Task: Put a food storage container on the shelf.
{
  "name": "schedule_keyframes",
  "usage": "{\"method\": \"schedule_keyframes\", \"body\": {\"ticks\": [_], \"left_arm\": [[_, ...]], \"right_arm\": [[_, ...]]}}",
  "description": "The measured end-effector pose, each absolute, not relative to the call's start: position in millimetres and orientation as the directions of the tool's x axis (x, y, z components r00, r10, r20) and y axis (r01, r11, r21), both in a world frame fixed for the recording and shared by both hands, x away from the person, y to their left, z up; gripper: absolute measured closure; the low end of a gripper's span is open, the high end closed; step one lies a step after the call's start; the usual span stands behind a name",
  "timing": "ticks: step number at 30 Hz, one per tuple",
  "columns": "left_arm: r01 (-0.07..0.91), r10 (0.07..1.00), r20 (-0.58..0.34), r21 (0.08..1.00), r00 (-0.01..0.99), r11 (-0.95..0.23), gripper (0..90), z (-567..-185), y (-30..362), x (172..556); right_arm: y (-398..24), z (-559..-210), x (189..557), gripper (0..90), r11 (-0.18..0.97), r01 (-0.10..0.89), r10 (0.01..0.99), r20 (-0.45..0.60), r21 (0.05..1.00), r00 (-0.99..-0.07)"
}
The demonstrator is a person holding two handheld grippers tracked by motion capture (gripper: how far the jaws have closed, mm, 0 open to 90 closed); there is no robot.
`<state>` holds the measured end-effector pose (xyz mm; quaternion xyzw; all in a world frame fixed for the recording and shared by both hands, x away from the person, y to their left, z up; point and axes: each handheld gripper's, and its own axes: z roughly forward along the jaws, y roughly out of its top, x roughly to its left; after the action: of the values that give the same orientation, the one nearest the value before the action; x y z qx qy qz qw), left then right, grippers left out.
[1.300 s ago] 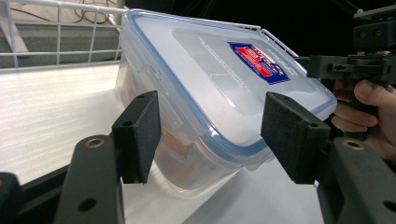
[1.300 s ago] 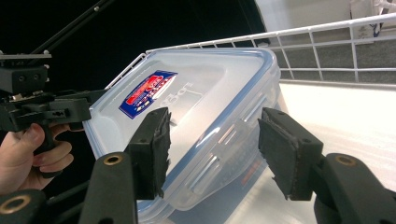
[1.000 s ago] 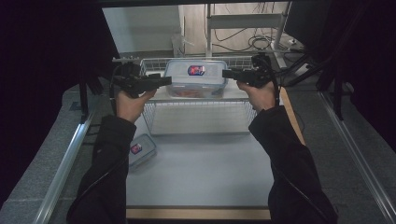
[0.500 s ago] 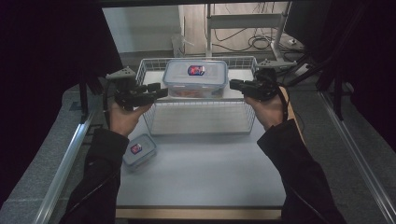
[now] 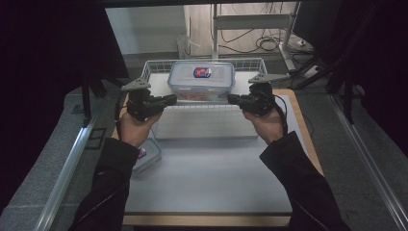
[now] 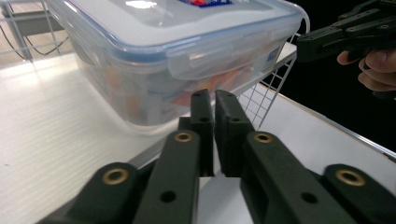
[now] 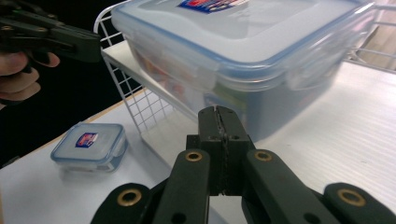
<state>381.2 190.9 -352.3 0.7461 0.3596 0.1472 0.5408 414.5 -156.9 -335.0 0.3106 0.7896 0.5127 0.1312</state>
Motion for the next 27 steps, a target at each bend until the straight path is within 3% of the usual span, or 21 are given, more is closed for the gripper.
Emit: {"method": "schedule_keyframes", "body": {"ticks": [10, 27], "left_arm": [[0.392, 0.722, -0.152, 0.903, 0.675, -0.176, 89.4, -359.5, 184.3, 386.3], [0.437, 0.772, -0.167, 0.886, 0.613, -0.156, 89.5, -360.1, 181.0, 405.2]], "right_arm": [[-139.6, -340.6, 419.1, 89.6, 0.347, 0.325, 0.627, 0.04, 0.88, -0.778], [-144.9, -342.0, 434.6, 89.5, 0.32, 0.36, 0.664, 0.063, 0.876, -0.745]]}}
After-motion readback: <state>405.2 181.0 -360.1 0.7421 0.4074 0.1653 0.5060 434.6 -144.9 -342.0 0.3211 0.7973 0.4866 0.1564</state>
